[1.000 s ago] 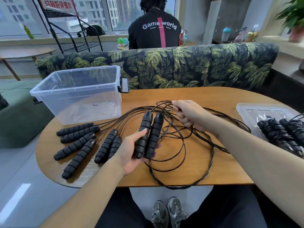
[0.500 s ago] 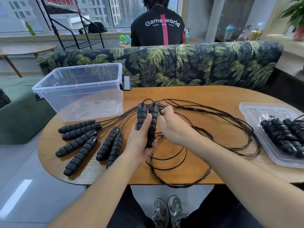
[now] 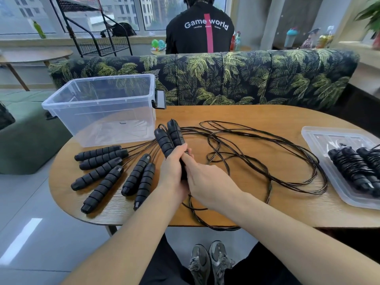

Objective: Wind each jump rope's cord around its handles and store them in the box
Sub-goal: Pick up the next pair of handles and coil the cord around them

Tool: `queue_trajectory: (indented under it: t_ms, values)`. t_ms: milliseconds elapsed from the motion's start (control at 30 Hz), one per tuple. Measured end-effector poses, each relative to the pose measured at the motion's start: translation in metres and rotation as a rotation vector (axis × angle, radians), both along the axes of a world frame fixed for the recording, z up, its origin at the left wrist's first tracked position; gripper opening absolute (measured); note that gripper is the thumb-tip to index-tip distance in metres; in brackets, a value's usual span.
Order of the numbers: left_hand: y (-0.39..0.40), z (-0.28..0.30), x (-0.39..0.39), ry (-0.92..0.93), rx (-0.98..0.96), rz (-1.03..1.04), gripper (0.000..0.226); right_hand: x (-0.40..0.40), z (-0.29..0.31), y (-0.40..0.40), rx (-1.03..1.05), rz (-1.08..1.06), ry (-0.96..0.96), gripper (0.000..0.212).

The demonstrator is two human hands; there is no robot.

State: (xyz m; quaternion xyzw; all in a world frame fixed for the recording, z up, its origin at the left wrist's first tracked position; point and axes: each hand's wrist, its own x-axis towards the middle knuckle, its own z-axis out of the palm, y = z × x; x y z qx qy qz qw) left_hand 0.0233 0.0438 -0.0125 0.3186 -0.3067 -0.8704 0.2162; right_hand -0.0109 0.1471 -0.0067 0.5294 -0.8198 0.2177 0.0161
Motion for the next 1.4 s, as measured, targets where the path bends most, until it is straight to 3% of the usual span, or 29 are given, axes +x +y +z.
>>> queue_trajectory:
  t_ms: [100, 200, 333, 467, 567, 767, 900, 1000, 1067, 1133, 1300, 1400]
  values:
    - [-0.001, 0.001, 0.001, 0.009, 0.031, 0.015, 0.025, 0.003, -0.003, 0.004, -0.068, 0.013, -0.041, 0.039]
    - [-0.002, 0.008, 0.002, 0.002, 0.076, 0.03, 0.013, 0.001, -0.008, 0.003, -0.087, 0.011, -0.186, 0.02]
    - [-0.01, 0.014, 0.005, 0.08, 0.06, -0.007, 0.009, -0.021, -0.006, 0.006, -0.029, 0.01, -0.404, 0.013]
    - [-0.017, 0.017, 0.013, 0.116, -0.024, -0.127, 0.009, -0.042, 0.004, 0.014, -0.001, 0.008, -0.292, 0.029]
    - [-0.022, 0.022, 0.02, 0.097, -0.097, -0.28, 0.014, -0.055, 0.01, 0.02, 0.046, 0.079, -0.349, 0.032]
    - [-0.03, 0.03, 0.024, -0.134, -0.451, -0.542, 0.022, -0.088, 0.012, 0.033, 0.265, 0.264, -0.468, 0.022]
    - [-0.039, 0.033, 0.026, -0.199, -0.479, -0.741, 0.043, -0.099, 0.015, 0.025, 0.286, 0.222, -0.401, 0.041]
    - [-0.045, 0.037, 0.026, -0.228, -0.627, -0.978, 0.042, -0.101, 0.024, 0.022, 0.328, 0.155, -0.212, 0.041]
    - [-0.044, 0.043, 0.024, -0.26, -0.825, -1.142, 0.039, -0.106, 0.029, 0.016, 0.46, 0.161, 0.032, 0.02]
    - [-0.04, 0.051, 0.02, -0.304, -1.019, -1.261, 0.035, -0.114, 0.029, 0.006, 0.53, 0.164, 0.134, 0.004]
    - [-0.038, 0.062, 0.014, -0.529, -1.302, -1.384, 0.028, -0.119, 0.038, 0.0, 0.471, 0.254, -0.201, 0.008]
    - [-0.038, 0.056, 0.01, -0.688, -1.38, -1.397, 0.048, -0.119, 0.045, 0.0, 0.457, 0.249, -0.166, 0.019]
